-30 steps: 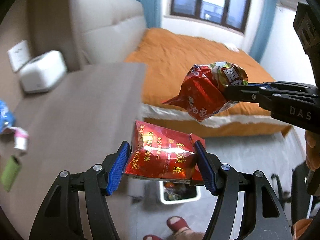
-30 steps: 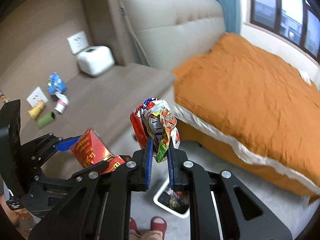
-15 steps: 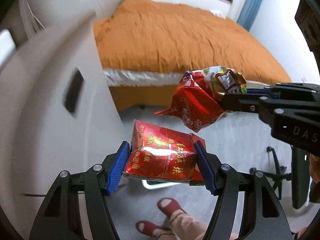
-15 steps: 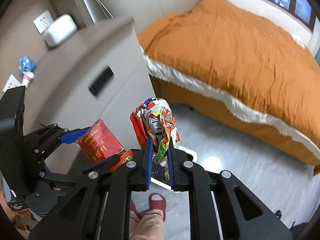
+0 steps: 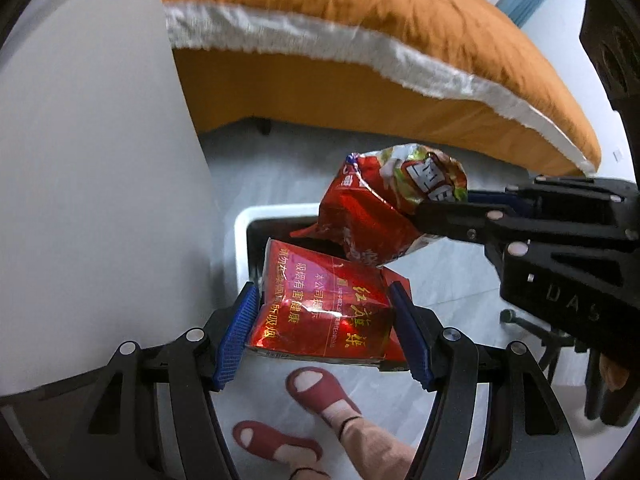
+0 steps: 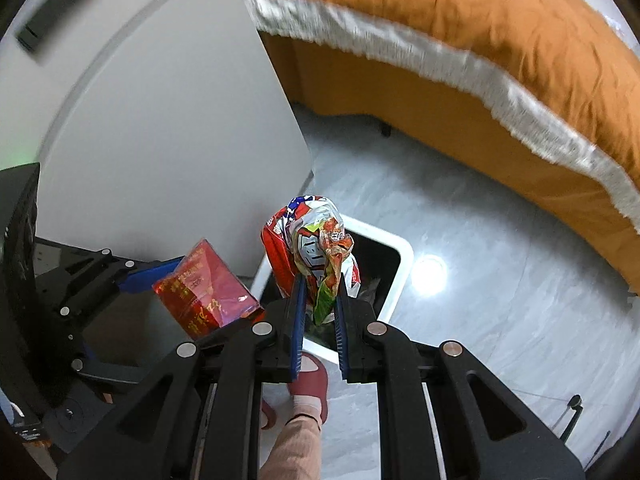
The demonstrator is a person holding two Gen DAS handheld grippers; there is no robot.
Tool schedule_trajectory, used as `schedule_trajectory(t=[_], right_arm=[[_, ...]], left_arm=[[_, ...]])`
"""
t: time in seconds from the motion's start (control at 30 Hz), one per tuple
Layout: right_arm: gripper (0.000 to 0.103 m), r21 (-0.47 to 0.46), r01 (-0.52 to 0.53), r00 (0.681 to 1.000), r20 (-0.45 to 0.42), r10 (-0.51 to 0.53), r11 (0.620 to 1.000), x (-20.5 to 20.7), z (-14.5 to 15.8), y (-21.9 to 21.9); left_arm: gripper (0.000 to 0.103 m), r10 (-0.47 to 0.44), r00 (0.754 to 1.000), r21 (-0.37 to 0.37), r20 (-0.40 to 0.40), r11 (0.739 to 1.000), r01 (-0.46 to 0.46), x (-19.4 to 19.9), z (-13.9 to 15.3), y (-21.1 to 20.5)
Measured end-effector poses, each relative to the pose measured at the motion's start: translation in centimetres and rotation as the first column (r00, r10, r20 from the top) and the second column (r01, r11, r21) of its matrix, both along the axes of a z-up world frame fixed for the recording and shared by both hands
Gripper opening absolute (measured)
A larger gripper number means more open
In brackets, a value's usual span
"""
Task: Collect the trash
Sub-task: 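Carry both items over the white bin and open both tools, then raise both tools away from the bin toward the desk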
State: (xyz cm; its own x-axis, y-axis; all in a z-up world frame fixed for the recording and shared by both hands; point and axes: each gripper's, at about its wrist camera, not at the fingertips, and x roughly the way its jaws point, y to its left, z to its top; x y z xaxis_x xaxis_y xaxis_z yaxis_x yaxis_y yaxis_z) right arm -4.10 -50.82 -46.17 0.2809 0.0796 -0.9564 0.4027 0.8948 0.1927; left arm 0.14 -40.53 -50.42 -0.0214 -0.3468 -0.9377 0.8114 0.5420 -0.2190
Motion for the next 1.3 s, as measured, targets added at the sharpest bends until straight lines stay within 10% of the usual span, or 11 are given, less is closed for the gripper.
schedule_trajectory(t=[0.23,0.27,0.3,0.37,0.6,0.87,1.3], right_arm=[[0.016,0.001,-0.023,0.999,-0.036,0.023,1.000,0.8,-6.4,0.3],[0.021,-0.015,-0.026,0.999,-0.039,0.026,1.000,0.9,-7.2,0.4],[0.056,-0.027,-0.025,0.999,-0.036,0.024,0.999,1.0,-7.6,0.4],[0.092,-0.078,-0.030,0.998,-0.051,0.026,0.997,1.0,-9.1,0.6],[0.097,-0.103,-0.083,0.991,-0.116,0.071,0.991,1.3,-10.4,1.0],[0.098,-0.117,-0.079,0.994,-0.089,0.069,0.990,1.5,-3.4,0.7],[0.098,-0.264,0.040,0.980,0.200,0.014,0.964,-0.5,22.6,-0.3]], left_arm=[[0.066,0.039,0.999,0.024,-0.034,0.999,-0.038,0.2,-6.7,-0.1],[0.072,0.043,0.998,0.032,-0.043,0.999,-0.042,0.2,-7.3,0.1],[0.095,0.049,0.997,0.051,-0.058,0.998,-0.046,0.3,-8.6,-0.2],[0.098,0.061,0.997,0.096,-0.042,0.994,-0.056,0.5,-10.8,-0.2],[0.098,0.076,0.997,0.125,-0.029,0.990,-0.071,1.0,-11.0,-0.2],[0.098,0.083,0.997,0.086,-0.005,0.993,-0.083,0.8,-3.0,0.0],[0.098,0.125,0.985,-0.215,0.118,0.972,-0.098,-3.1,23.7,1.8]])
